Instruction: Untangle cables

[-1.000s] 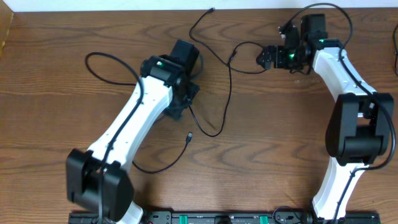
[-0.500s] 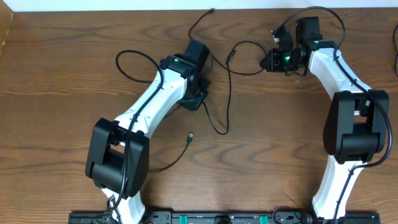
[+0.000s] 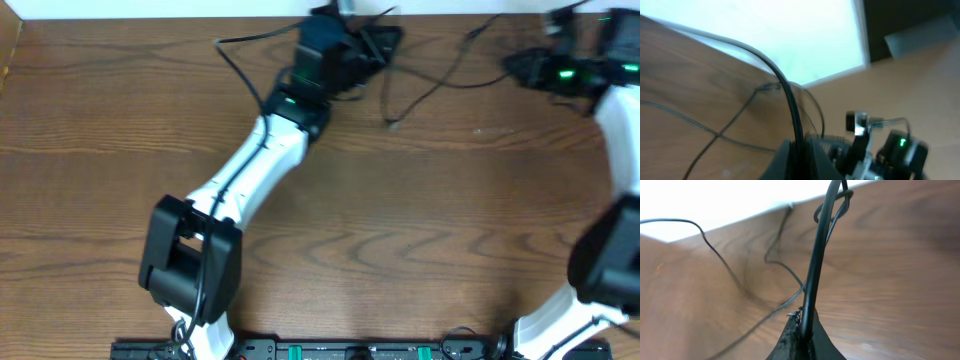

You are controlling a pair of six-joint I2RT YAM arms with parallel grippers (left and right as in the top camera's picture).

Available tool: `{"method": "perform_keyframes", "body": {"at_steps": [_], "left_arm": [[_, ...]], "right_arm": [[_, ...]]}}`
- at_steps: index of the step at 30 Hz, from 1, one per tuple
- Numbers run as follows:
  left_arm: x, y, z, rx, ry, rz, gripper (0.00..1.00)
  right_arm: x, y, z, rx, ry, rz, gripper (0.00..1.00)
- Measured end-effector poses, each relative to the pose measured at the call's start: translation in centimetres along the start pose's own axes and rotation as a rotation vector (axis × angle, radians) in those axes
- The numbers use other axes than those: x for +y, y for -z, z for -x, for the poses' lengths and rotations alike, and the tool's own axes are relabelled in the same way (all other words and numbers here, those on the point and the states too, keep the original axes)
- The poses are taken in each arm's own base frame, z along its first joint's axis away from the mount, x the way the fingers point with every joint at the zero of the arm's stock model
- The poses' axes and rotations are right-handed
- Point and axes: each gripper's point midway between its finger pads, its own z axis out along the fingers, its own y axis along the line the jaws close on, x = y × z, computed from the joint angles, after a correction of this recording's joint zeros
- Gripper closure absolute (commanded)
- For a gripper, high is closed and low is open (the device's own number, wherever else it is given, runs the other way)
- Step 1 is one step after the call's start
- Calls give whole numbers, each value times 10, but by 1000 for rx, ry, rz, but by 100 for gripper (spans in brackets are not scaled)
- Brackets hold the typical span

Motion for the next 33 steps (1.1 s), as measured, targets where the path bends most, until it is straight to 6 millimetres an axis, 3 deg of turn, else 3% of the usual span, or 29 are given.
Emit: {"method": "perform_keyframes", "body": {"at_steps": [4,9,11,12,13,16,19,21,23,29,33], "left_arm": [[-29,-17,-45,0,-34,-24,92],[-68,-29,-68,-110,-65,-109,91],[-65,-35,-76,-135,-66,-93,78],[-58,-39,-80,-143,-67,-71,71],[-48,-43,-84,-144,-67,-47,57],[1,-56,-98,-111,-66,94,19],[66,-54,-115,-39,-64,303,8],[93,-47,-118,-5,-69,396,7],[107,-41,-118,45,-91,433,7],[117,-31,-131,273,-156,380,7],[148,-4,-134,392,-114,475,7]], "right_arm": [[-6,42,9,-43,-13,-111,99],[-9,46,-2,-6,-40,-153,99],[-9,44,-8,16,-50,-165,99],[-8,42,-10,27,-51,-168,99],[-6,40,-12,35,-49,-168,99],[-1,37,-16,51,-43,-168,99],[-1,36,-17,57,-44,-171,99],[-3,37,-18,59,-45,-179,99],[-3,37,-19,64,-49,-184,99],[5,31,-27,96,-44,-178,99],[27,17,-34,129,-7,-148,96]]}}
